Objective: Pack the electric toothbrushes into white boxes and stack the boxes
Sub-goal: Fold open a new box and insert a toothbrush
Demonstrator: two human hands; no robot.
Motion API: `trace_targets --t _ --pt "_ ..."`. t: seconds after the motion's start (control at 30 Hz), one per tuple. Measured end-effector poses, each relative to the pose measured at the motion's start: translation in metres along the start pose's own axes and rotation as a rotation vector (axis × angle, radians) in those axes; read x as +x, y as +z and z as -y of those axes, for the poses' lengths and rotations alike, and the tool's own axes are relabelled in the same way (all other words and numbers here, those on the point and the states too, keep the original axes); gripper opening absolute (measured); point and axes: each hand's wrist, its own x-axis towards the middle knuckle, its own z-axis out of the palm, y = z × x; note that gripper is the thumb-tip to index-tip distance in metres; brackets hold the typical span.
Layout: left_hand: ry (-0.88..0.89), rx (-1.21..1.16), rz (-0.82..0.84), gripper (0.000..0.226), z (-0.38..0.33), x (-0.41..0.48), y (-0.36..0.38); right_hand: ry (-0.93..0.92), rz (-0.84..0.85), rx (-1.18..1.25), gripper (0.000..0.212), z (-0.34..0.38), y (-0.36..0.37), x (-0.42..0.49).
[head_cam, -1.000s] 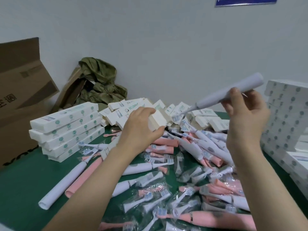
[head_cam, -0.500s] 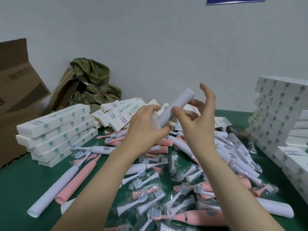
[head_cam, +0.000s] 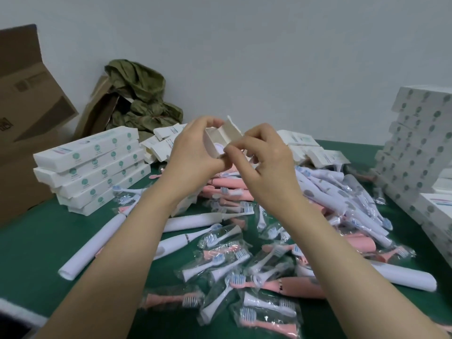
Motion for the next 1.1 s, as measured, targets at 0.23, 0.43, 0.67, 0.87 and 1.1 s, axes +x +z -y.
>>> trace_targets --t 0.23,0.43,0.67,0.87,1.1 --pt "-0.027 -0.009 -0.04 0.051 0.013 -0.005 -0.002 0.234 0.87 -0.052 0.011 -0.015 0.009 -0.033" --pt "0.015 -0.068 0.016 0.058 0.009 -0.012 0.007 0.069 1.019 -0.282 0.047 -0.014 0.026 -0.054" --pt "-0.021 -0.149 -0.036 0.06 0.014 -0.014 0.013 0.381 0.46 0.281 0.01 -0.015 -0.04 -0.009" --pt "-0.039 -0.162 0.001 0.061 0.011 -0.02 0.026 0.618 -0.011 0.891 0.008 0.007 -0.046 0.01" --pt "-0.006 -0.12 0.034 0.068 0.001 -0.02 0.041 0.529 -0.122 0.161 0.007 0.004 -0.032 0.005"
